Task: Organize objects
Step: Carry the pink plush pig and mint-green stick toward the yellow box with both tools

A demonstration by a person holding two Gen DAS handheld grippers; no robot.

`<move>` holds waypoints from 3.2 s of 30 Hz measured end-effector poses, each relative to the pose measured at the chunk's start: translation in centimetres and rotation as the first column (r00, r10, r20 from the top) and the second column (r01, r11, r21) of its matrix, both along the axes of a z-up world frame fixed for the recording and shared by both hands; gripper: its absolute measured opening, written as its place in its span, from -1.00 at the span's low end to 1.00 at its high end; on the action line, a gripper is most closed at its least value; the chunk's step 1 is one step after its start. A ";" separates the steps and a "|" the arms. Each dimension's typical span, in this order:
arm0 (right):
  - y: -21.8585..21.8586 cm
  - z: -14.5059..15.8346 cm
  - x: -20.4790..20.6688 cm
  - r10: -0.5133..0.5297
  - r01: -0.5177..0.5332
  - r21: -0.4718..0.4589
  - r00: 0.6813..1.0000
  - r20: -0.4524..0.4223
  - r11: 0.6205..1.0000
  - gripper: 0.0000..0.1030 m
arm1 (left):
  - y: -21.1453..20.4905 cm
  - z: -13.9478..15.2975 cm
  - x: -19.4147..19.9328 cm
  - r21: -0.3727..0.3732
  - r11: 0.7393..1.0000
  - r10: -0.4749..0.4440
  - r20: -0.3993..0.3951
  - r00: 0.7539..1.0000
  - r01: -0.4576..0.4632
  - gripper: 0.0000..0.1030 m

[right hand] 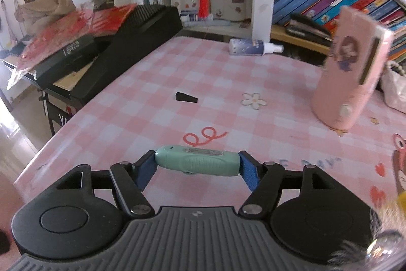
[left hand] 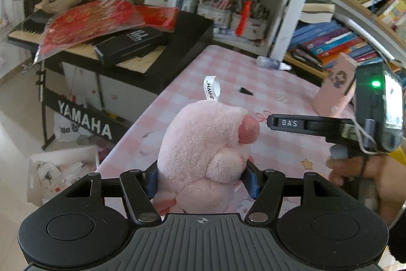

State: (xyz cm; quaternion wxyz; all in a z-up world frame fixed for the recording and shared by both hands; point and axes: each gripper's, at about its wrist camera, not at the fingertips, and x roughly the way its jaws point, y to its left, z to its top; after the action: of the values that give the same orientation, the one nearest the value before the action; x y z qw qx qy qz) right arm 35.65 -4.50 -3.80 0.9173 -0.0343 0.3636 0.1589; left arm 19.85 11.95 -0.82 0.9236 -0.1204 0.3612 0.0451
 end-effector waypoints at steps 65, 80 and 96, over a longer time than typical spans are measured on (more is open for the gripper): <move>-18.4 3.2 -40.5 -0.624 0.625 0.010 0.779 -0.053 0.780 0.30 | -15.8 -0.8 -17.9 -0.053 0.680 -0.733 -0.011 0.680 0.732 0.22; -25.8 3.2 -40.5 -0.688 0.691 0.015 0.722 -0.073 0.723 0.30 | -23.3 -0.6 -17.1 -0.035 0.620 -0.784 -0.021 0.620 0.784 0.22; -32.7 8.0 -33.4 -0.592 0.587 0.072 0.798 0.113 0.806 0.30 | -28.5 5.2 -13.0 0.037 0.705 -0.700 0.190 0.688 0.708 0.22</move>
State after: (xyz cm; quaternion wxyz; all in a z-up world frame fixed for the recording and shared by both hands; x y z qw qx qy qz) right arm 2.25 -37.19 4.23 0.9433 0.0852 0.2931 -0.1308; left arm 6.84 -16.56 4.39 0.8977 0.0053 0.2906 -0.3312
